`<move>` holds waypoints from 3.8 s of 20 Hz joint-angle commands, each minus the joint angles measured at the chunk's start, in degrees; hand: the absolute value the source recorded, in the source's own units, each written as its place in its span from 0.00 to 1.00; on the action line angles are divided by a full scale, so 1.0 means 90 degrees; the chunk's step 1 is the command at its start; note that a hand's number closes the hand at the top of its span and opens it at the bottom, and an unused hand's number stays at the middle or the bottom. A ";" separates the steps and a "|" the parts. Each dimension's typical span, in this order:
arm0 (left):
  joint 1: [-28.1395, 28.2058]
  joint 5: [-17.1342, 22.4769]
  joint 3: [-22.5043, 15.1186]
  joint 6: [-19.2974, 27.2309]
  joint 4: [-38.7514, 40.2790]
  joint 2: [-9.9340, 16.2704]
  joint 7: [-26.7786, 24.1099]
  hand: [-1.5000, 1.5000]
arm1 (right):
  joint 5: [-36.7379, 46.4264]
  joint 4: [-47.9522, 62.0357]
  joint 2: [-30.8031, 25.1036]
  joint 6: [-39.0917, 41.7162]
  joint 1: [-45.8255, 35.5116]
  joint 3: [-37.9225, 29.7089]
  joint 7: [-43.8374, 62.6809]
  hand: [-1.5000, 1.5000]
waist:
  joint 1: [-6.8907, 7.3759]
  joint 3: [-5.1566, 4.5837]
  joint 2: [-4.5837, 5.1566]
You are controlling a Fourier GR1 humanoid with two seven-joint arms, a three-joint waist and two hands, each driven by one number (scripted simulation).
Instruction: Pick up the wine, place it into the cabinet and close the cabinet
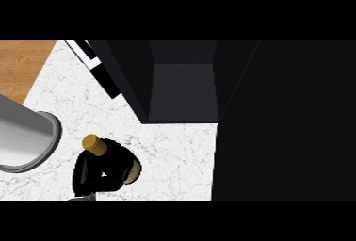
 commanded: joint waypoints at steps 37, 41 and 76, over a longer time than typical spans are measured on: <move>-0.0540 -0.0792 -0.1491 0.1211 -0.5060 -0.0396 0.4117 1.00 | -0.0470 -0.0628 0.0221 0.0139 0.0192 -0.0124 0.0220 0.00 | -0.0014 0.0001 0.0017; -0.0745 -0.0966 -0.2330 0.2158 -0.5314 -0.0562 0.4650 1.00 | -0.0476 -0.0426 0.0091 0.0048 -0.0165 -0.0235 0.0469 0.00 | 0.0022 -0.0001 0.0018; -0.3528 0.0431 -0.2569 0.4501 -0.2204 -0.0573 0.3484 1.00 | -0.0797 -0.0743 0.0115 0.0380 0.0064 -0.0500 0.0401 0.00 | -0.0071 -0.0005 0.0032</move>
